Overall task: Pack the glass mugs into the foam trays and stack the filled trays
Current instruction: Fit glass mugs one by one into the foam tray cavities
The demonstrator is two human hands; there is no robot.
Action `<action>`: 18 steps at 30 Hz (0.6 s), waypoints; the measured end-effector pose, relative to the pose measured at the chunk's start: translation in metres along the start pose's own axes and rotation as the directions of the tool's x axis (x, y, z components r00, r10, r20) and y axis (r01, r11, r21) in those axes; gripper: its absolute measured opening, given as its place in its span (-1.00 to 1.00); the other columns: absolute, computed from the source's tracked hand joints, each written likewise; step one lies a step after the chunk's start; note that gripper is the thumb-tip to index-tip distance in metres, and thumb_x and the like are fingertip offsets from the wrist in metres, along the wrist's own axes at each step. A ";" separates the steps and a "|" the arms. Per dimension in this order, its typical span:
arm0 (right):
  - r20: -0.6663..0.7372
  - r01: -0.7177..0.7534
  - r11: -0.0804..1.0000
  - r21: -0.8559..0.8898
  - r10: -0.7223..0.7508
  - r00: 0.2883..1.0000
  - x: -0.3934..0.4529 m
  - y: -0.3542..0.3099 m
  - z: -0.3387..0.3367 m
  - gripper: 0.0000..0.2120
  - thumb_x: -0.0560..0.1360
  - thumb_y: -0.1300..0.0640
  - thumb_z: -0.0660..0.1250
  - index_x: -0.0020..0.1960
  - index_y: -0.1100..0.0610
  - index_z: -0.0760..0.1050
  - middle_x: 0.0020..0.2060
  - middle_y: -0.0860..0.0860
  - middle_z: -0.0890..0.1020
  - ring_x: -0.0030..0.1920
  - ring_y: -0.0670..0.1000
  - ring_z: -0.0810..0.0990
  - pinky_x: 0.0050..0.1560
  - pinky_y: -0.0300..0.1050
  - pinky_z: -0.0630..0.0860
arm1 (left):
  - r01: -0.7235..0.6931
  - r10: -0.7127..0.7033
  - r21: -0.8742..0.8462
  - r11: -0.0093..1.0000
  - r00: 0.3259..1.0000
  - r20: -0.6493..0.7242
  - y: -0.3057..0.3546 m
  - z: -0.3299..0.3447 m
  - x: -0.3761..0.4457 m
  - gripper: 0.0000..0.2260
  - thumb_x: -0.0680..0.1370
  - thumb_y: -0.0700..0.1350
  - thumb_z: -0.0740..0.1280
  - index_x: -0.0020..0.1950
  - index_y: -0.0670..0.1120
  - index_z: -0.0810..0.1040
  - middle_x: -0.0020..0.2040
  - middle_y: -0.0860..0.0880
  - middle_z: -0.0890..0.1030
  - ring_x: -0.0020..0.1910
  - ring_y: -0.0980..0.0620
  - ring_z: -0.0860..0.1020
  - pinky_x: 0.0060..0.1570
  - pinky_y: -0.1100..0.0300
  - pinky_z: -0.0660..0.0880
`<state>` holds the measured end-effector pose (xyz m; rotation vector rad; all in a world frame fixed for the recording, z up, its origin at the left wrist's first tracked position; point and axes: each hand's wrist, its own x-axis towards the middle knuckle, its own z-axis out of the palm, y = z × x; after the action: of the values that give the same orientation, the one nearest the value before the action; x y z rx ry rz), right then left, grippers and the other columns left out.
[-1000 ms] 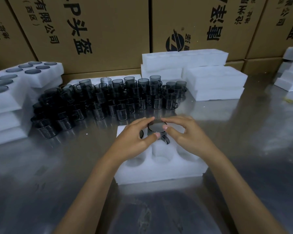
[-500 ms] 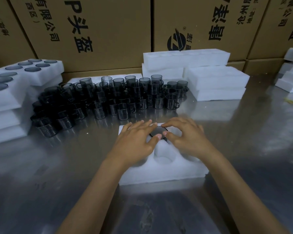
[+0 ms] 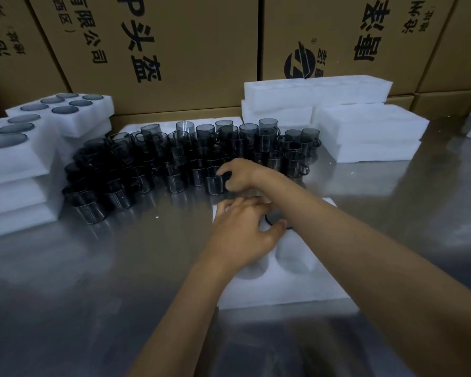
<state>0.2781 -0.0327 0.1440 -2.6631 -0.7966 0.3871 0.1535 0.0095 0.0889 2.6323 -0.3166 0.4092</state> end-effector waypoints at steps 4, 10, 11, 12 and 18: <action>-0.112 -0.025 0.994 -0.102 0.013 0.994 0.016 0.000 0.005 -0.78 0.51 0.26 0.28 0.10 0.11 0.60 0.25 0.11 0.56 0.26 0.14 0.50 0.28 0.03 0.50 | 0.005 -0.005 -0.018 1.000 0.999 -0.037 0.000 0.001 0.000 -0.80 0.56 0.15 0.25 0.01 0.09 0.58 0.14 0.17 0.59 0.23 0.16 0.44 0.35 0.12 0.12; -0.082 -0.006 0.979 0.205 0.024 0.996 0.005 0.023 0.005 -0.87 0.49 0.36 0.33 -0.18 0.18 0.52 -0.24 -0.02 0.61 -0.17 -0.12 0.61 -0.21 -0.33 0.53 | 0.000 0.000 0.016 1.000 1.000 -0.020 0.002 0.001 0.000 -0.65 0.59 0.16 0.22 0.29 0.08 0.56 0.32 0.16 0.52 0.38 0.16 0.33 0.31 0.22 0.00; -0.132 0.011 0.965 0.261 0.024 0.991 -0.003 0.028 0.002 -0.89 0.50 0.37 0.33 -0.14 0.18 0.53 -0.28 -0.05 0.59 -0.30 -0.23 0.59 -0.33 -0.41 0.46 | 0.002 -0.002 0.020 1.000 1.000 -0.015 0.002 0.001 0.000 -0.64 0.59 0.17 0.21 0.33 0.09 0.53 0.36 0.17 0.49 0.41 0.16 0.30 0.31 0.23 -0.02; -0.190 0.031 0.950 0.311 0.030 0.981 -0.012 0.034 -0.003 -0.89 0.49 0.36 0.35 -0.13 0.18 0.53 -0.31 -0.07 0.57 -0.39 -0.28 0.56 -0.38 -0.44 0.41 | 0.006 -0.006 0.023 1.000 1.000 -0.008 0.002 0.001 -0.001 -0.62 0.60 0.18 0.20 0.37 0.10 0.51 0.40 0.17 0.46 0.43 0.17 0.28 0.33 0.22 -0.02; -0.380 0.081 0.928 0.365 0.069 0.922 -0.100 0.076 -0.040 -0.88 0.41 0.24 0.52 -0.14 0.16 0.58 -0.28 0.02 0.59 -0.31 -0.08 0.50 -0.19 -0.23 0.42 | 0.038 -0.040 0.062 0.997 0.999 0.024 0.005 0.000 -0.002 -0.58 0.61 0.19 0.18 0.43 0.12 0.45 0.44 0.21 0.40 0.45 0.17 0.27 0.40 0.16 0.01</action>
<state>0.2479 -0.1587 0.1672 -2.2682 -0.5414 -0.0023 0.1501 0.0054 0.0905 2.7007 -0.2642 0.3792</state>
